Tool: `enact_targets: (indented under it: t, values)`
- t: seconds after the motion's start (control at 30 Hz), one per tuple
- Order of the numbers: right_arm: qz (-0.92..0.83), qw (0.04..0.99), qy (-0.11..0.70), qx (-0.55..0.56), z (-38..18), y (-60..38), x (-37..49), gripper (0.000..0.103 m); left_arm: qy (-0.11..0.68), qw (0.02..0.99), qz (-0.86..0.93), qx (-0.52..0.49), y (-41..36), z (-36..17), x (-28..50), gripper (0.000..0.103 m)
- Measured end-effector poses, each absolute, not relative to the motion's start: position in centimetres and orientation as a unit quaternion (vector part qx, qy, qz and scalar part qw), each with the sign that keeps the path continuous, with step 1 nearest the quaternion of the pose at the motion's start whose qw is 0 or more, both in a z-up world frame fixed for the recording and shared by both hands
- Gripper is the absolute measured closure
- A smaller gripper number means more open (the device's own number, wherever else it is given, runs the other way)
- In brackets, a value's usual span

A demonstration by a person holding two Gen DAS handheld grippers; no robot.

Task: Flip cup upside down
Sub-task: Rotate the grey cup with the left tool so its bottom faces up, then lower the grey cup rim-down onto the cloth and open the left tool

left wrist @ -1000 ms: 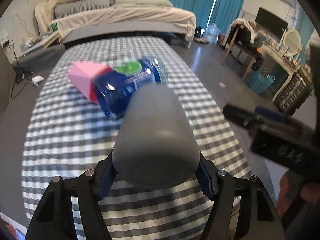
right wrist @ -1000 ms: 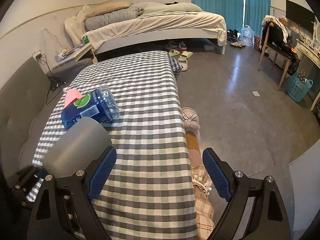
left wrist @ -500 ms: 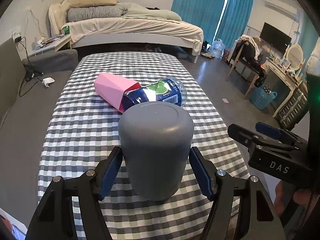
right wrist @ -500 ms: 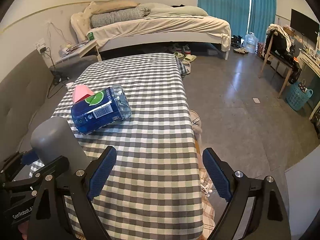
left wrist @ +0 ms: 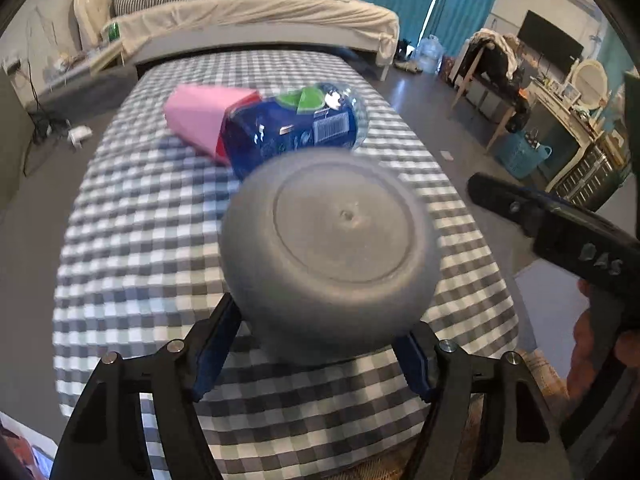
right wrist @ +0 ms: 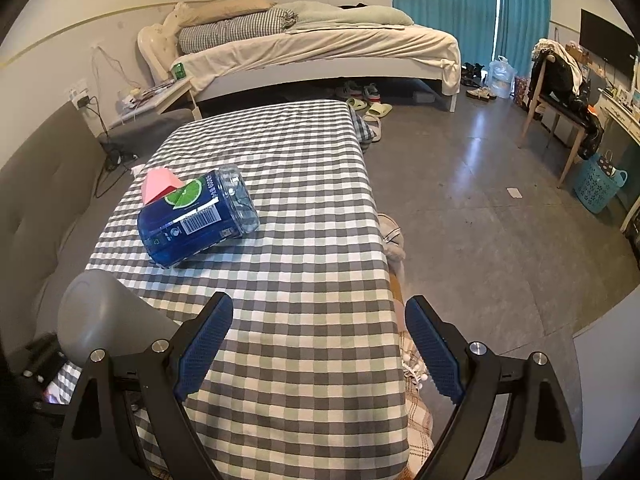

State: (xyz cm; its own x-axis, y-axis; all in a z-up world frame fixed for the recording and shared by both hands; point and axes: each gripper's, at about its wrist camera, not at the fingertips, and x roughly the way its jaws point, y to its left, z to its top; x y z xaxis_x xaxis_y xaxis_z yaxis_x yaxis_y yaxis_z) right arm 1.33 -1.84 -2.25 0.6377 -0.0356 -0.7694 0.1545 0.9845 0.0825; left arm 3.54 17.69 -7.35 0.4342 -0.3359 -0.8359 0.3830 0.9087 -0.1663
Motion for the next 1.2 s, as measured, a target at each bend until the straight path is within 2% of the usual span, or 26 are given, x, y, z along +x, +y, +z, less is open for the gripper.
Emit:
enact_targets:
  t: [0.53,0.63,0.7,0.93,1.13,1.2]
  values:
    - [-0.056,0.899,0.428,0.074,-2.8,-2.2,1.4,0.015,0.452,0.868,-0.204,0.04,16.5,-7.6,4.8,0.029]
    - [-0.053,0.9,0.427,0.073,-2.7,-2.3,1.4,0.015,0.453,0.865,-0.213,0.037,16.3,-7.6,4.8,0.022]
    - [-0.049,0.901,0.425,0.07,-2.6,-2.1,1.3,0.015,0.456,0.864,-0.212,0.036,16.4,-7.6,4.7,0.01]
    - [-0.032,0.908,0.412,0.062,-1.8,-1.4,0.5,0.015,0.427,0.885,-0.187,0.016,19.0,-5.8,3.4,0.01]
    - [-0.011,0.917,0.397,0.044,-1.0,-0.1,-0.6,0.015,0.368,0.916,-0.162,0.001,21.4,-3.0,1.8,0.009]
    - [-0.005,0.918,0.395,0.038,-0.8,0.2,-0.8,0.015,0.354,0.922,-0.156,-0.007,22.0,-2.3,1.3,0.004]
